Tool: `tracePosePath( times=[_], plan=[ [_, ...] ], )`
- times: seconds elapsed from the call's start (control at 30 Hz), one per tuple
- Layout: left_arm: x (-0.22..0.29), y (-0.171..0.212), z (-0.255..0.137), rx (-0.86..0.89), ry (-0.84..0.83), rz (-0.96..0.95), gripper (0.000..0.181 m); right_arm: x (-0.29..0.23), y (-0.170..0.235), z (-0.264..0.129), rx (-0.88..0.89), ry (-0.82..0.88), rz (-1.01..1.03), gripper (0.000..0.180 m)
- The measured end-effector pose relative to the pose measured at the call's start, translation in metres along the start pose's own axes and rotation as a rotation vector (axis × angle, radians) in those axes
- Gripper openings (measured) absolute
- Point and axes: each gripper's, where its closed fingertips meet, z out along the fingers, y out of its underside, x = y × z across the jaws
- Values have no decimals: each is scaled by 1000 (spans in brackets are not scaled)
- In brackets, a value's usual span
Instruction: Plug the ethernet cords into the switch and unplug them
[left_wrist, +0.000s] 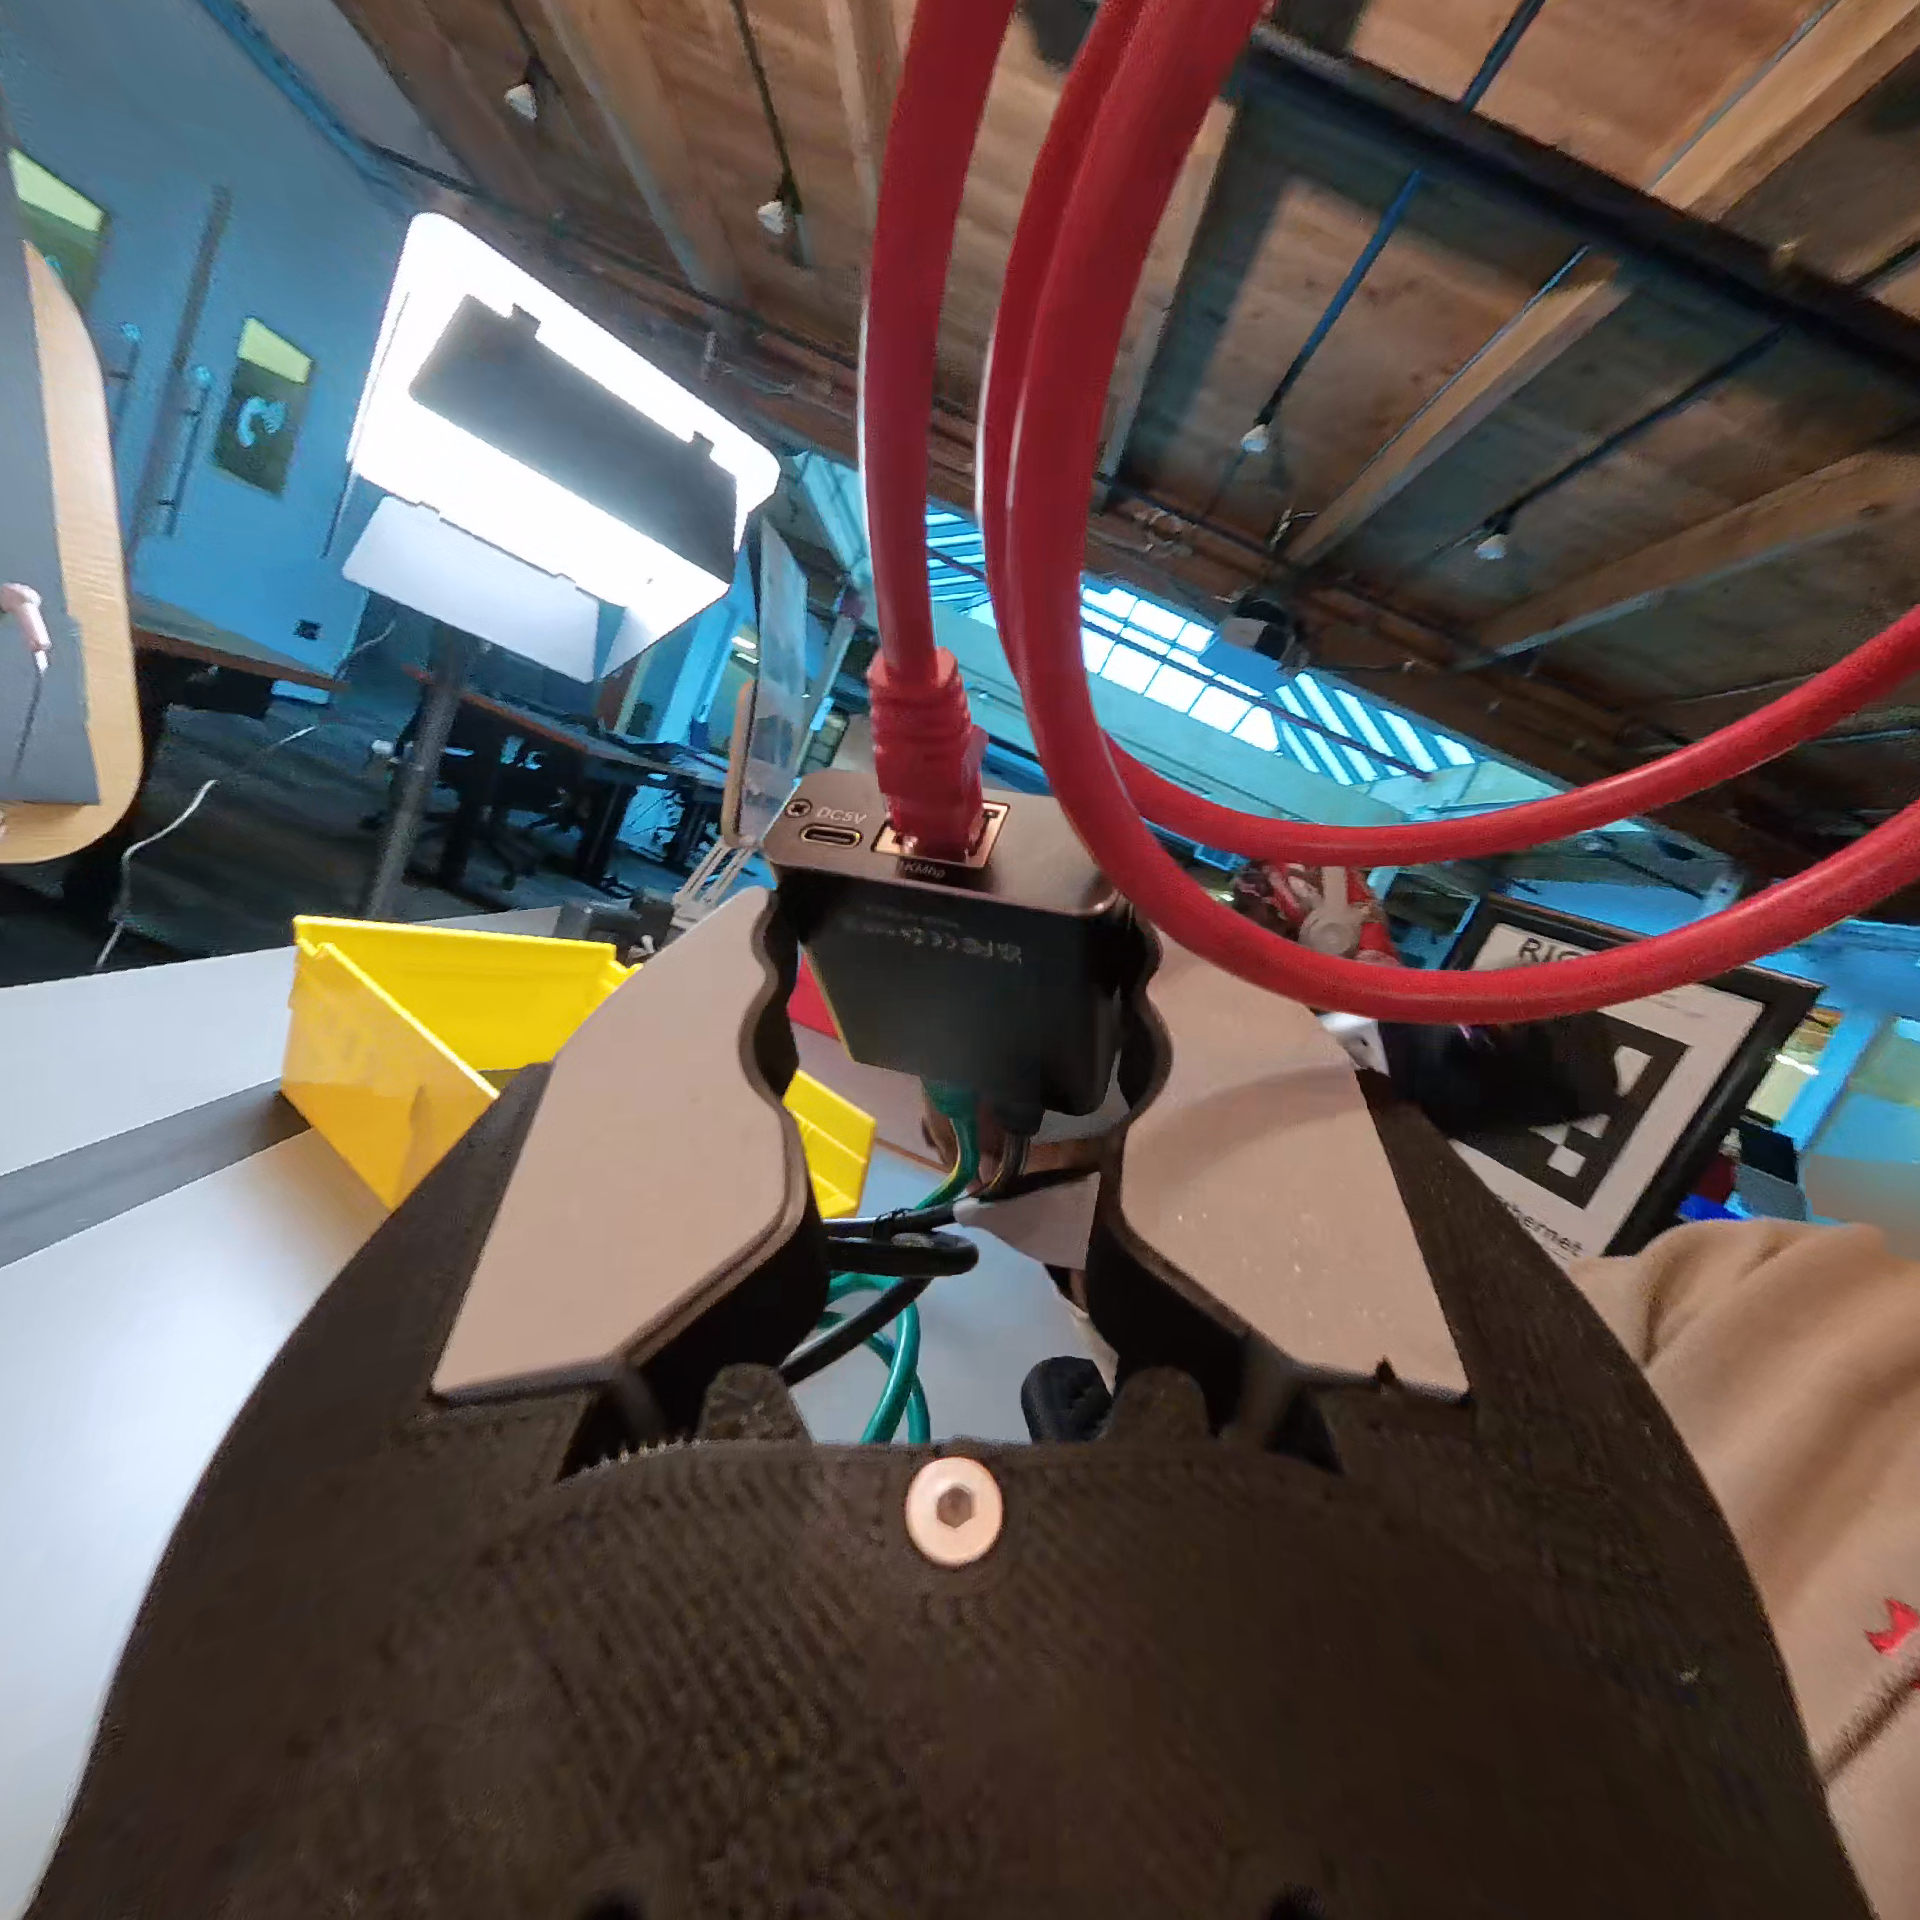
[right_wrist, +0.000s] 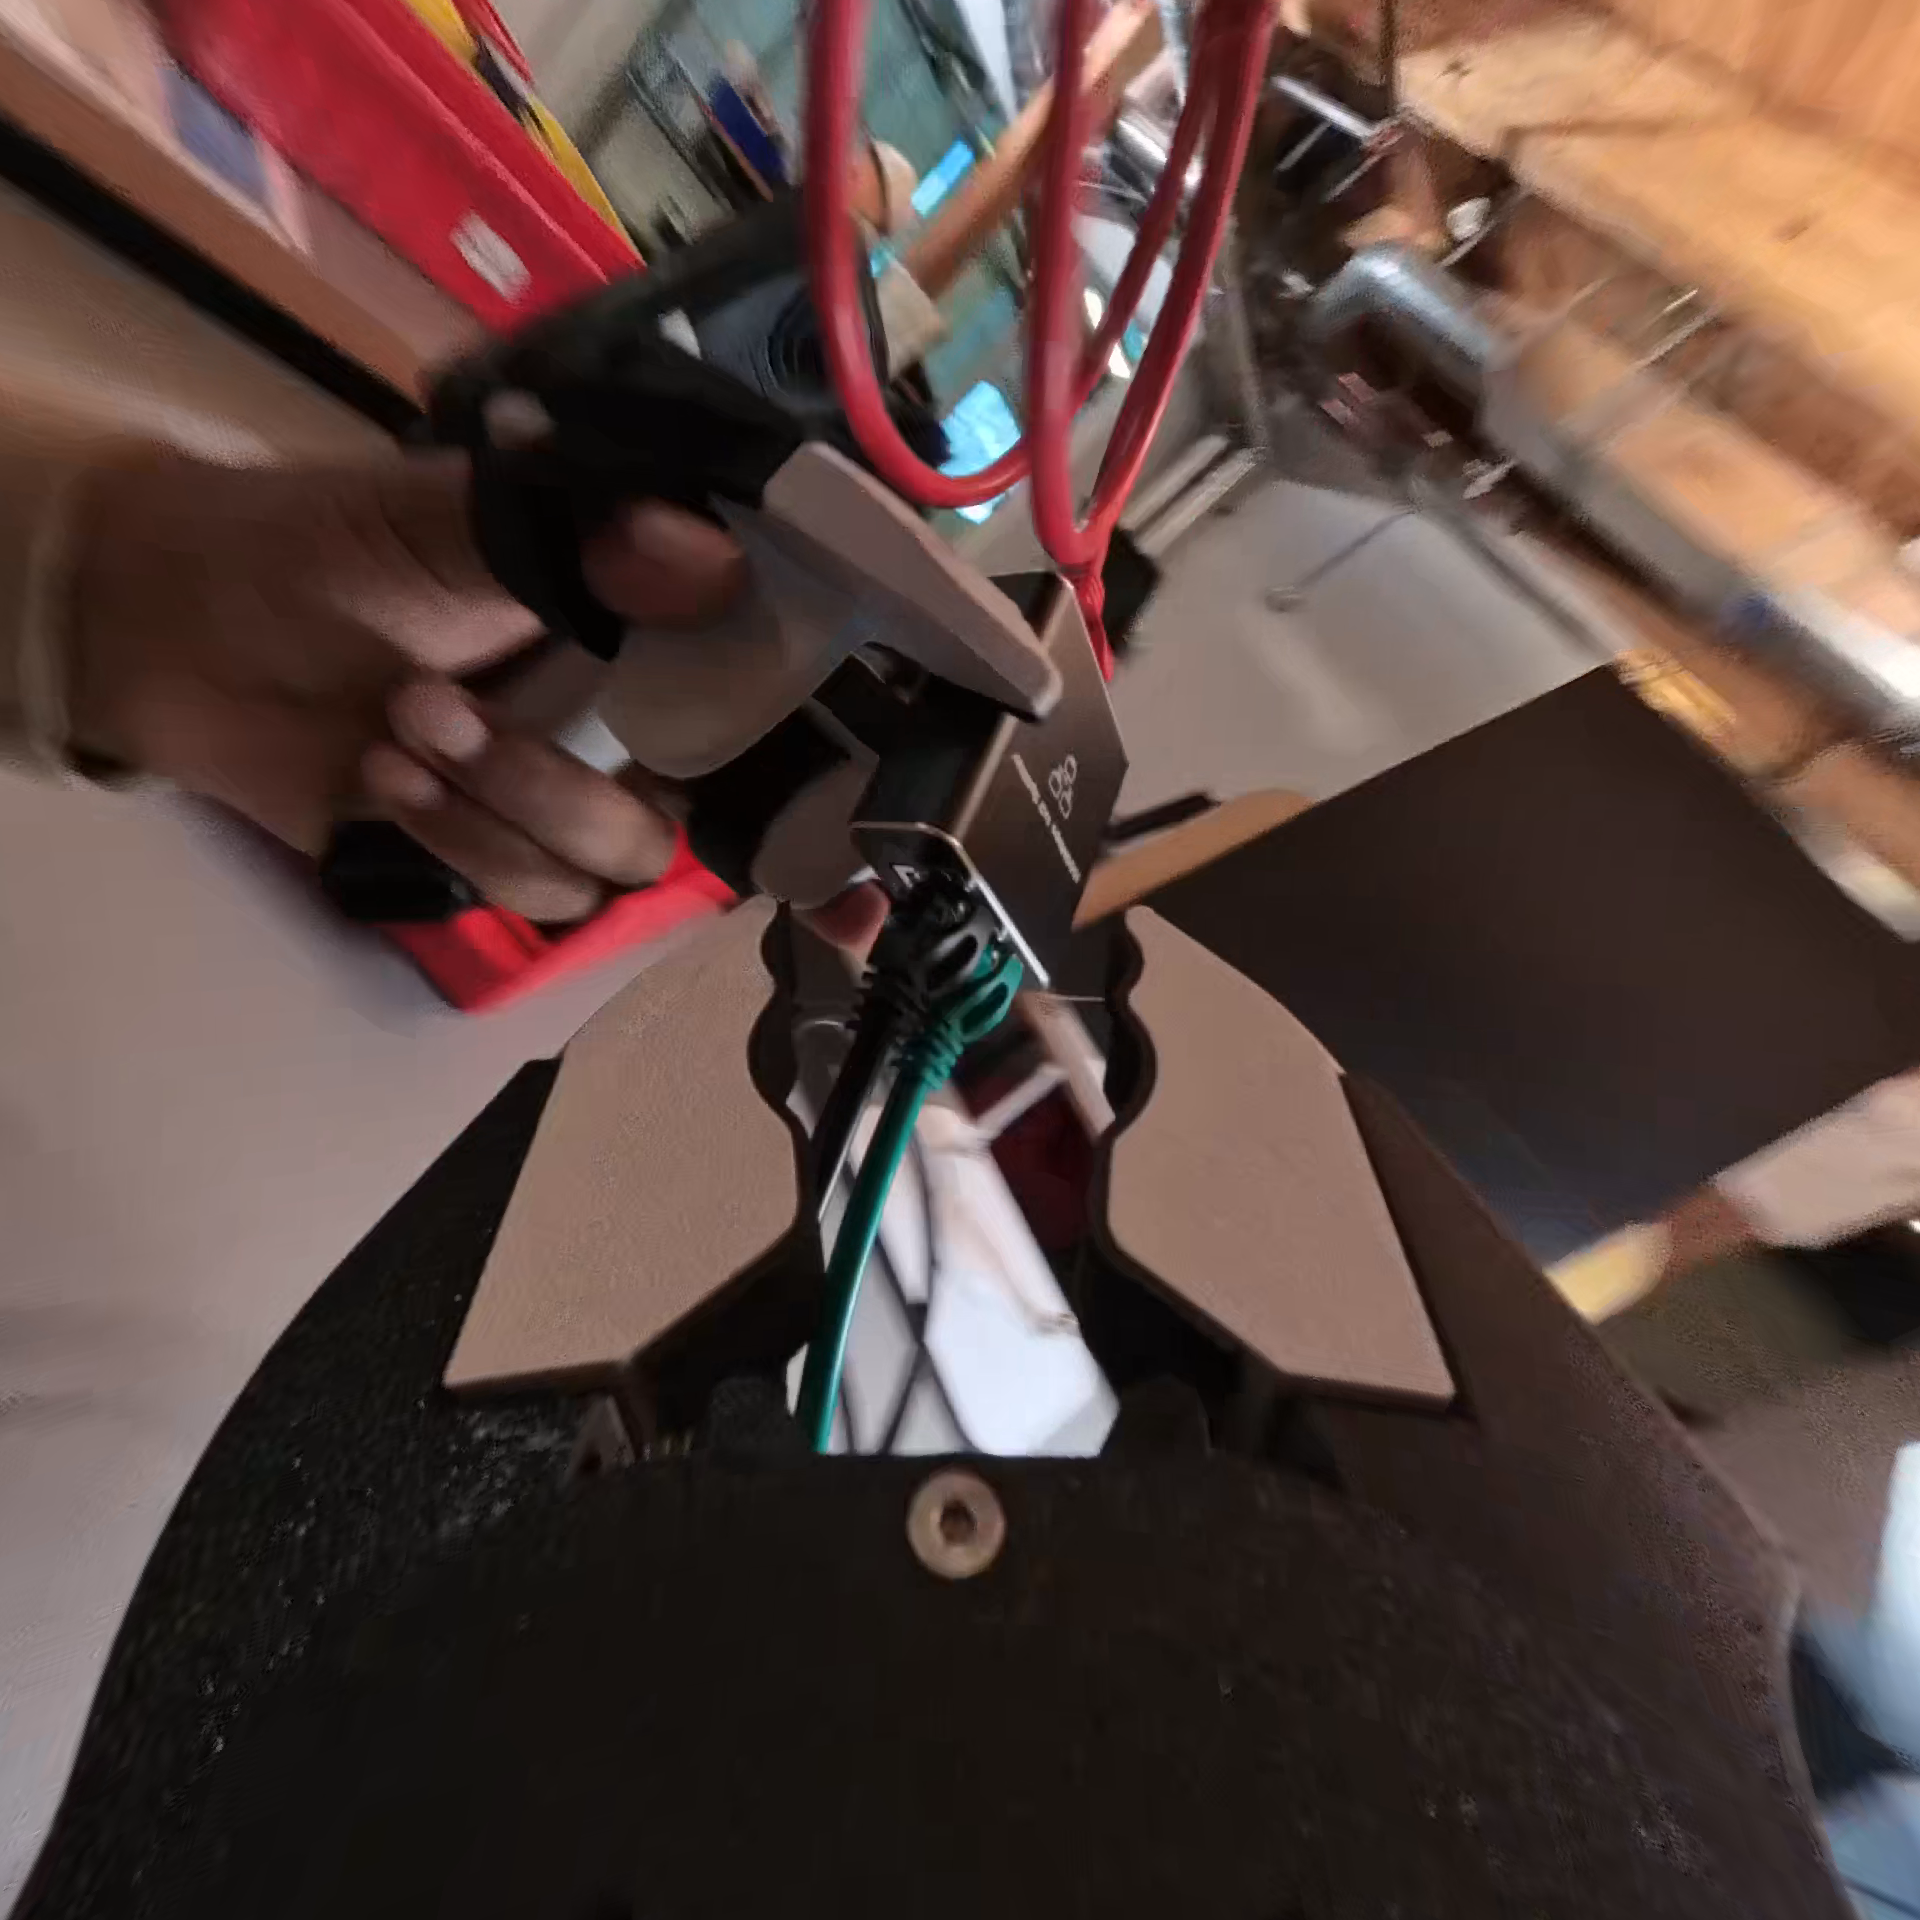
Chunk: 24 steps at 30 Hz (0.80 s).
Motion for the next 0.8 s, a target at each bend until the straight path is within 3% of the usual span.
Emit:
tracePosePath(
  times=[0.2,0.33,0.43,0.57,0.73,0.8],
  plan=[
    [27,2,-3,-9,168,130,60,-7,-16,-14,156,-411,670,63],
    [49,6,-2,4,275,186,61,-29,-21,-13,124,-563,775,65],
    [51,8,-2,-4,269,224,60,-30,-24,-9,134,-526,769,48],
    [45,7,-1,-23,222,253,60,-26,-18,-6,102,-454,714,48],
    [23,2,4,-49,16,265,49,1,3,0,38,-203,598,47],
    [16,1,6,-67,-75,272,46,12,11,1,-20,-68,462,48]
  ],
)
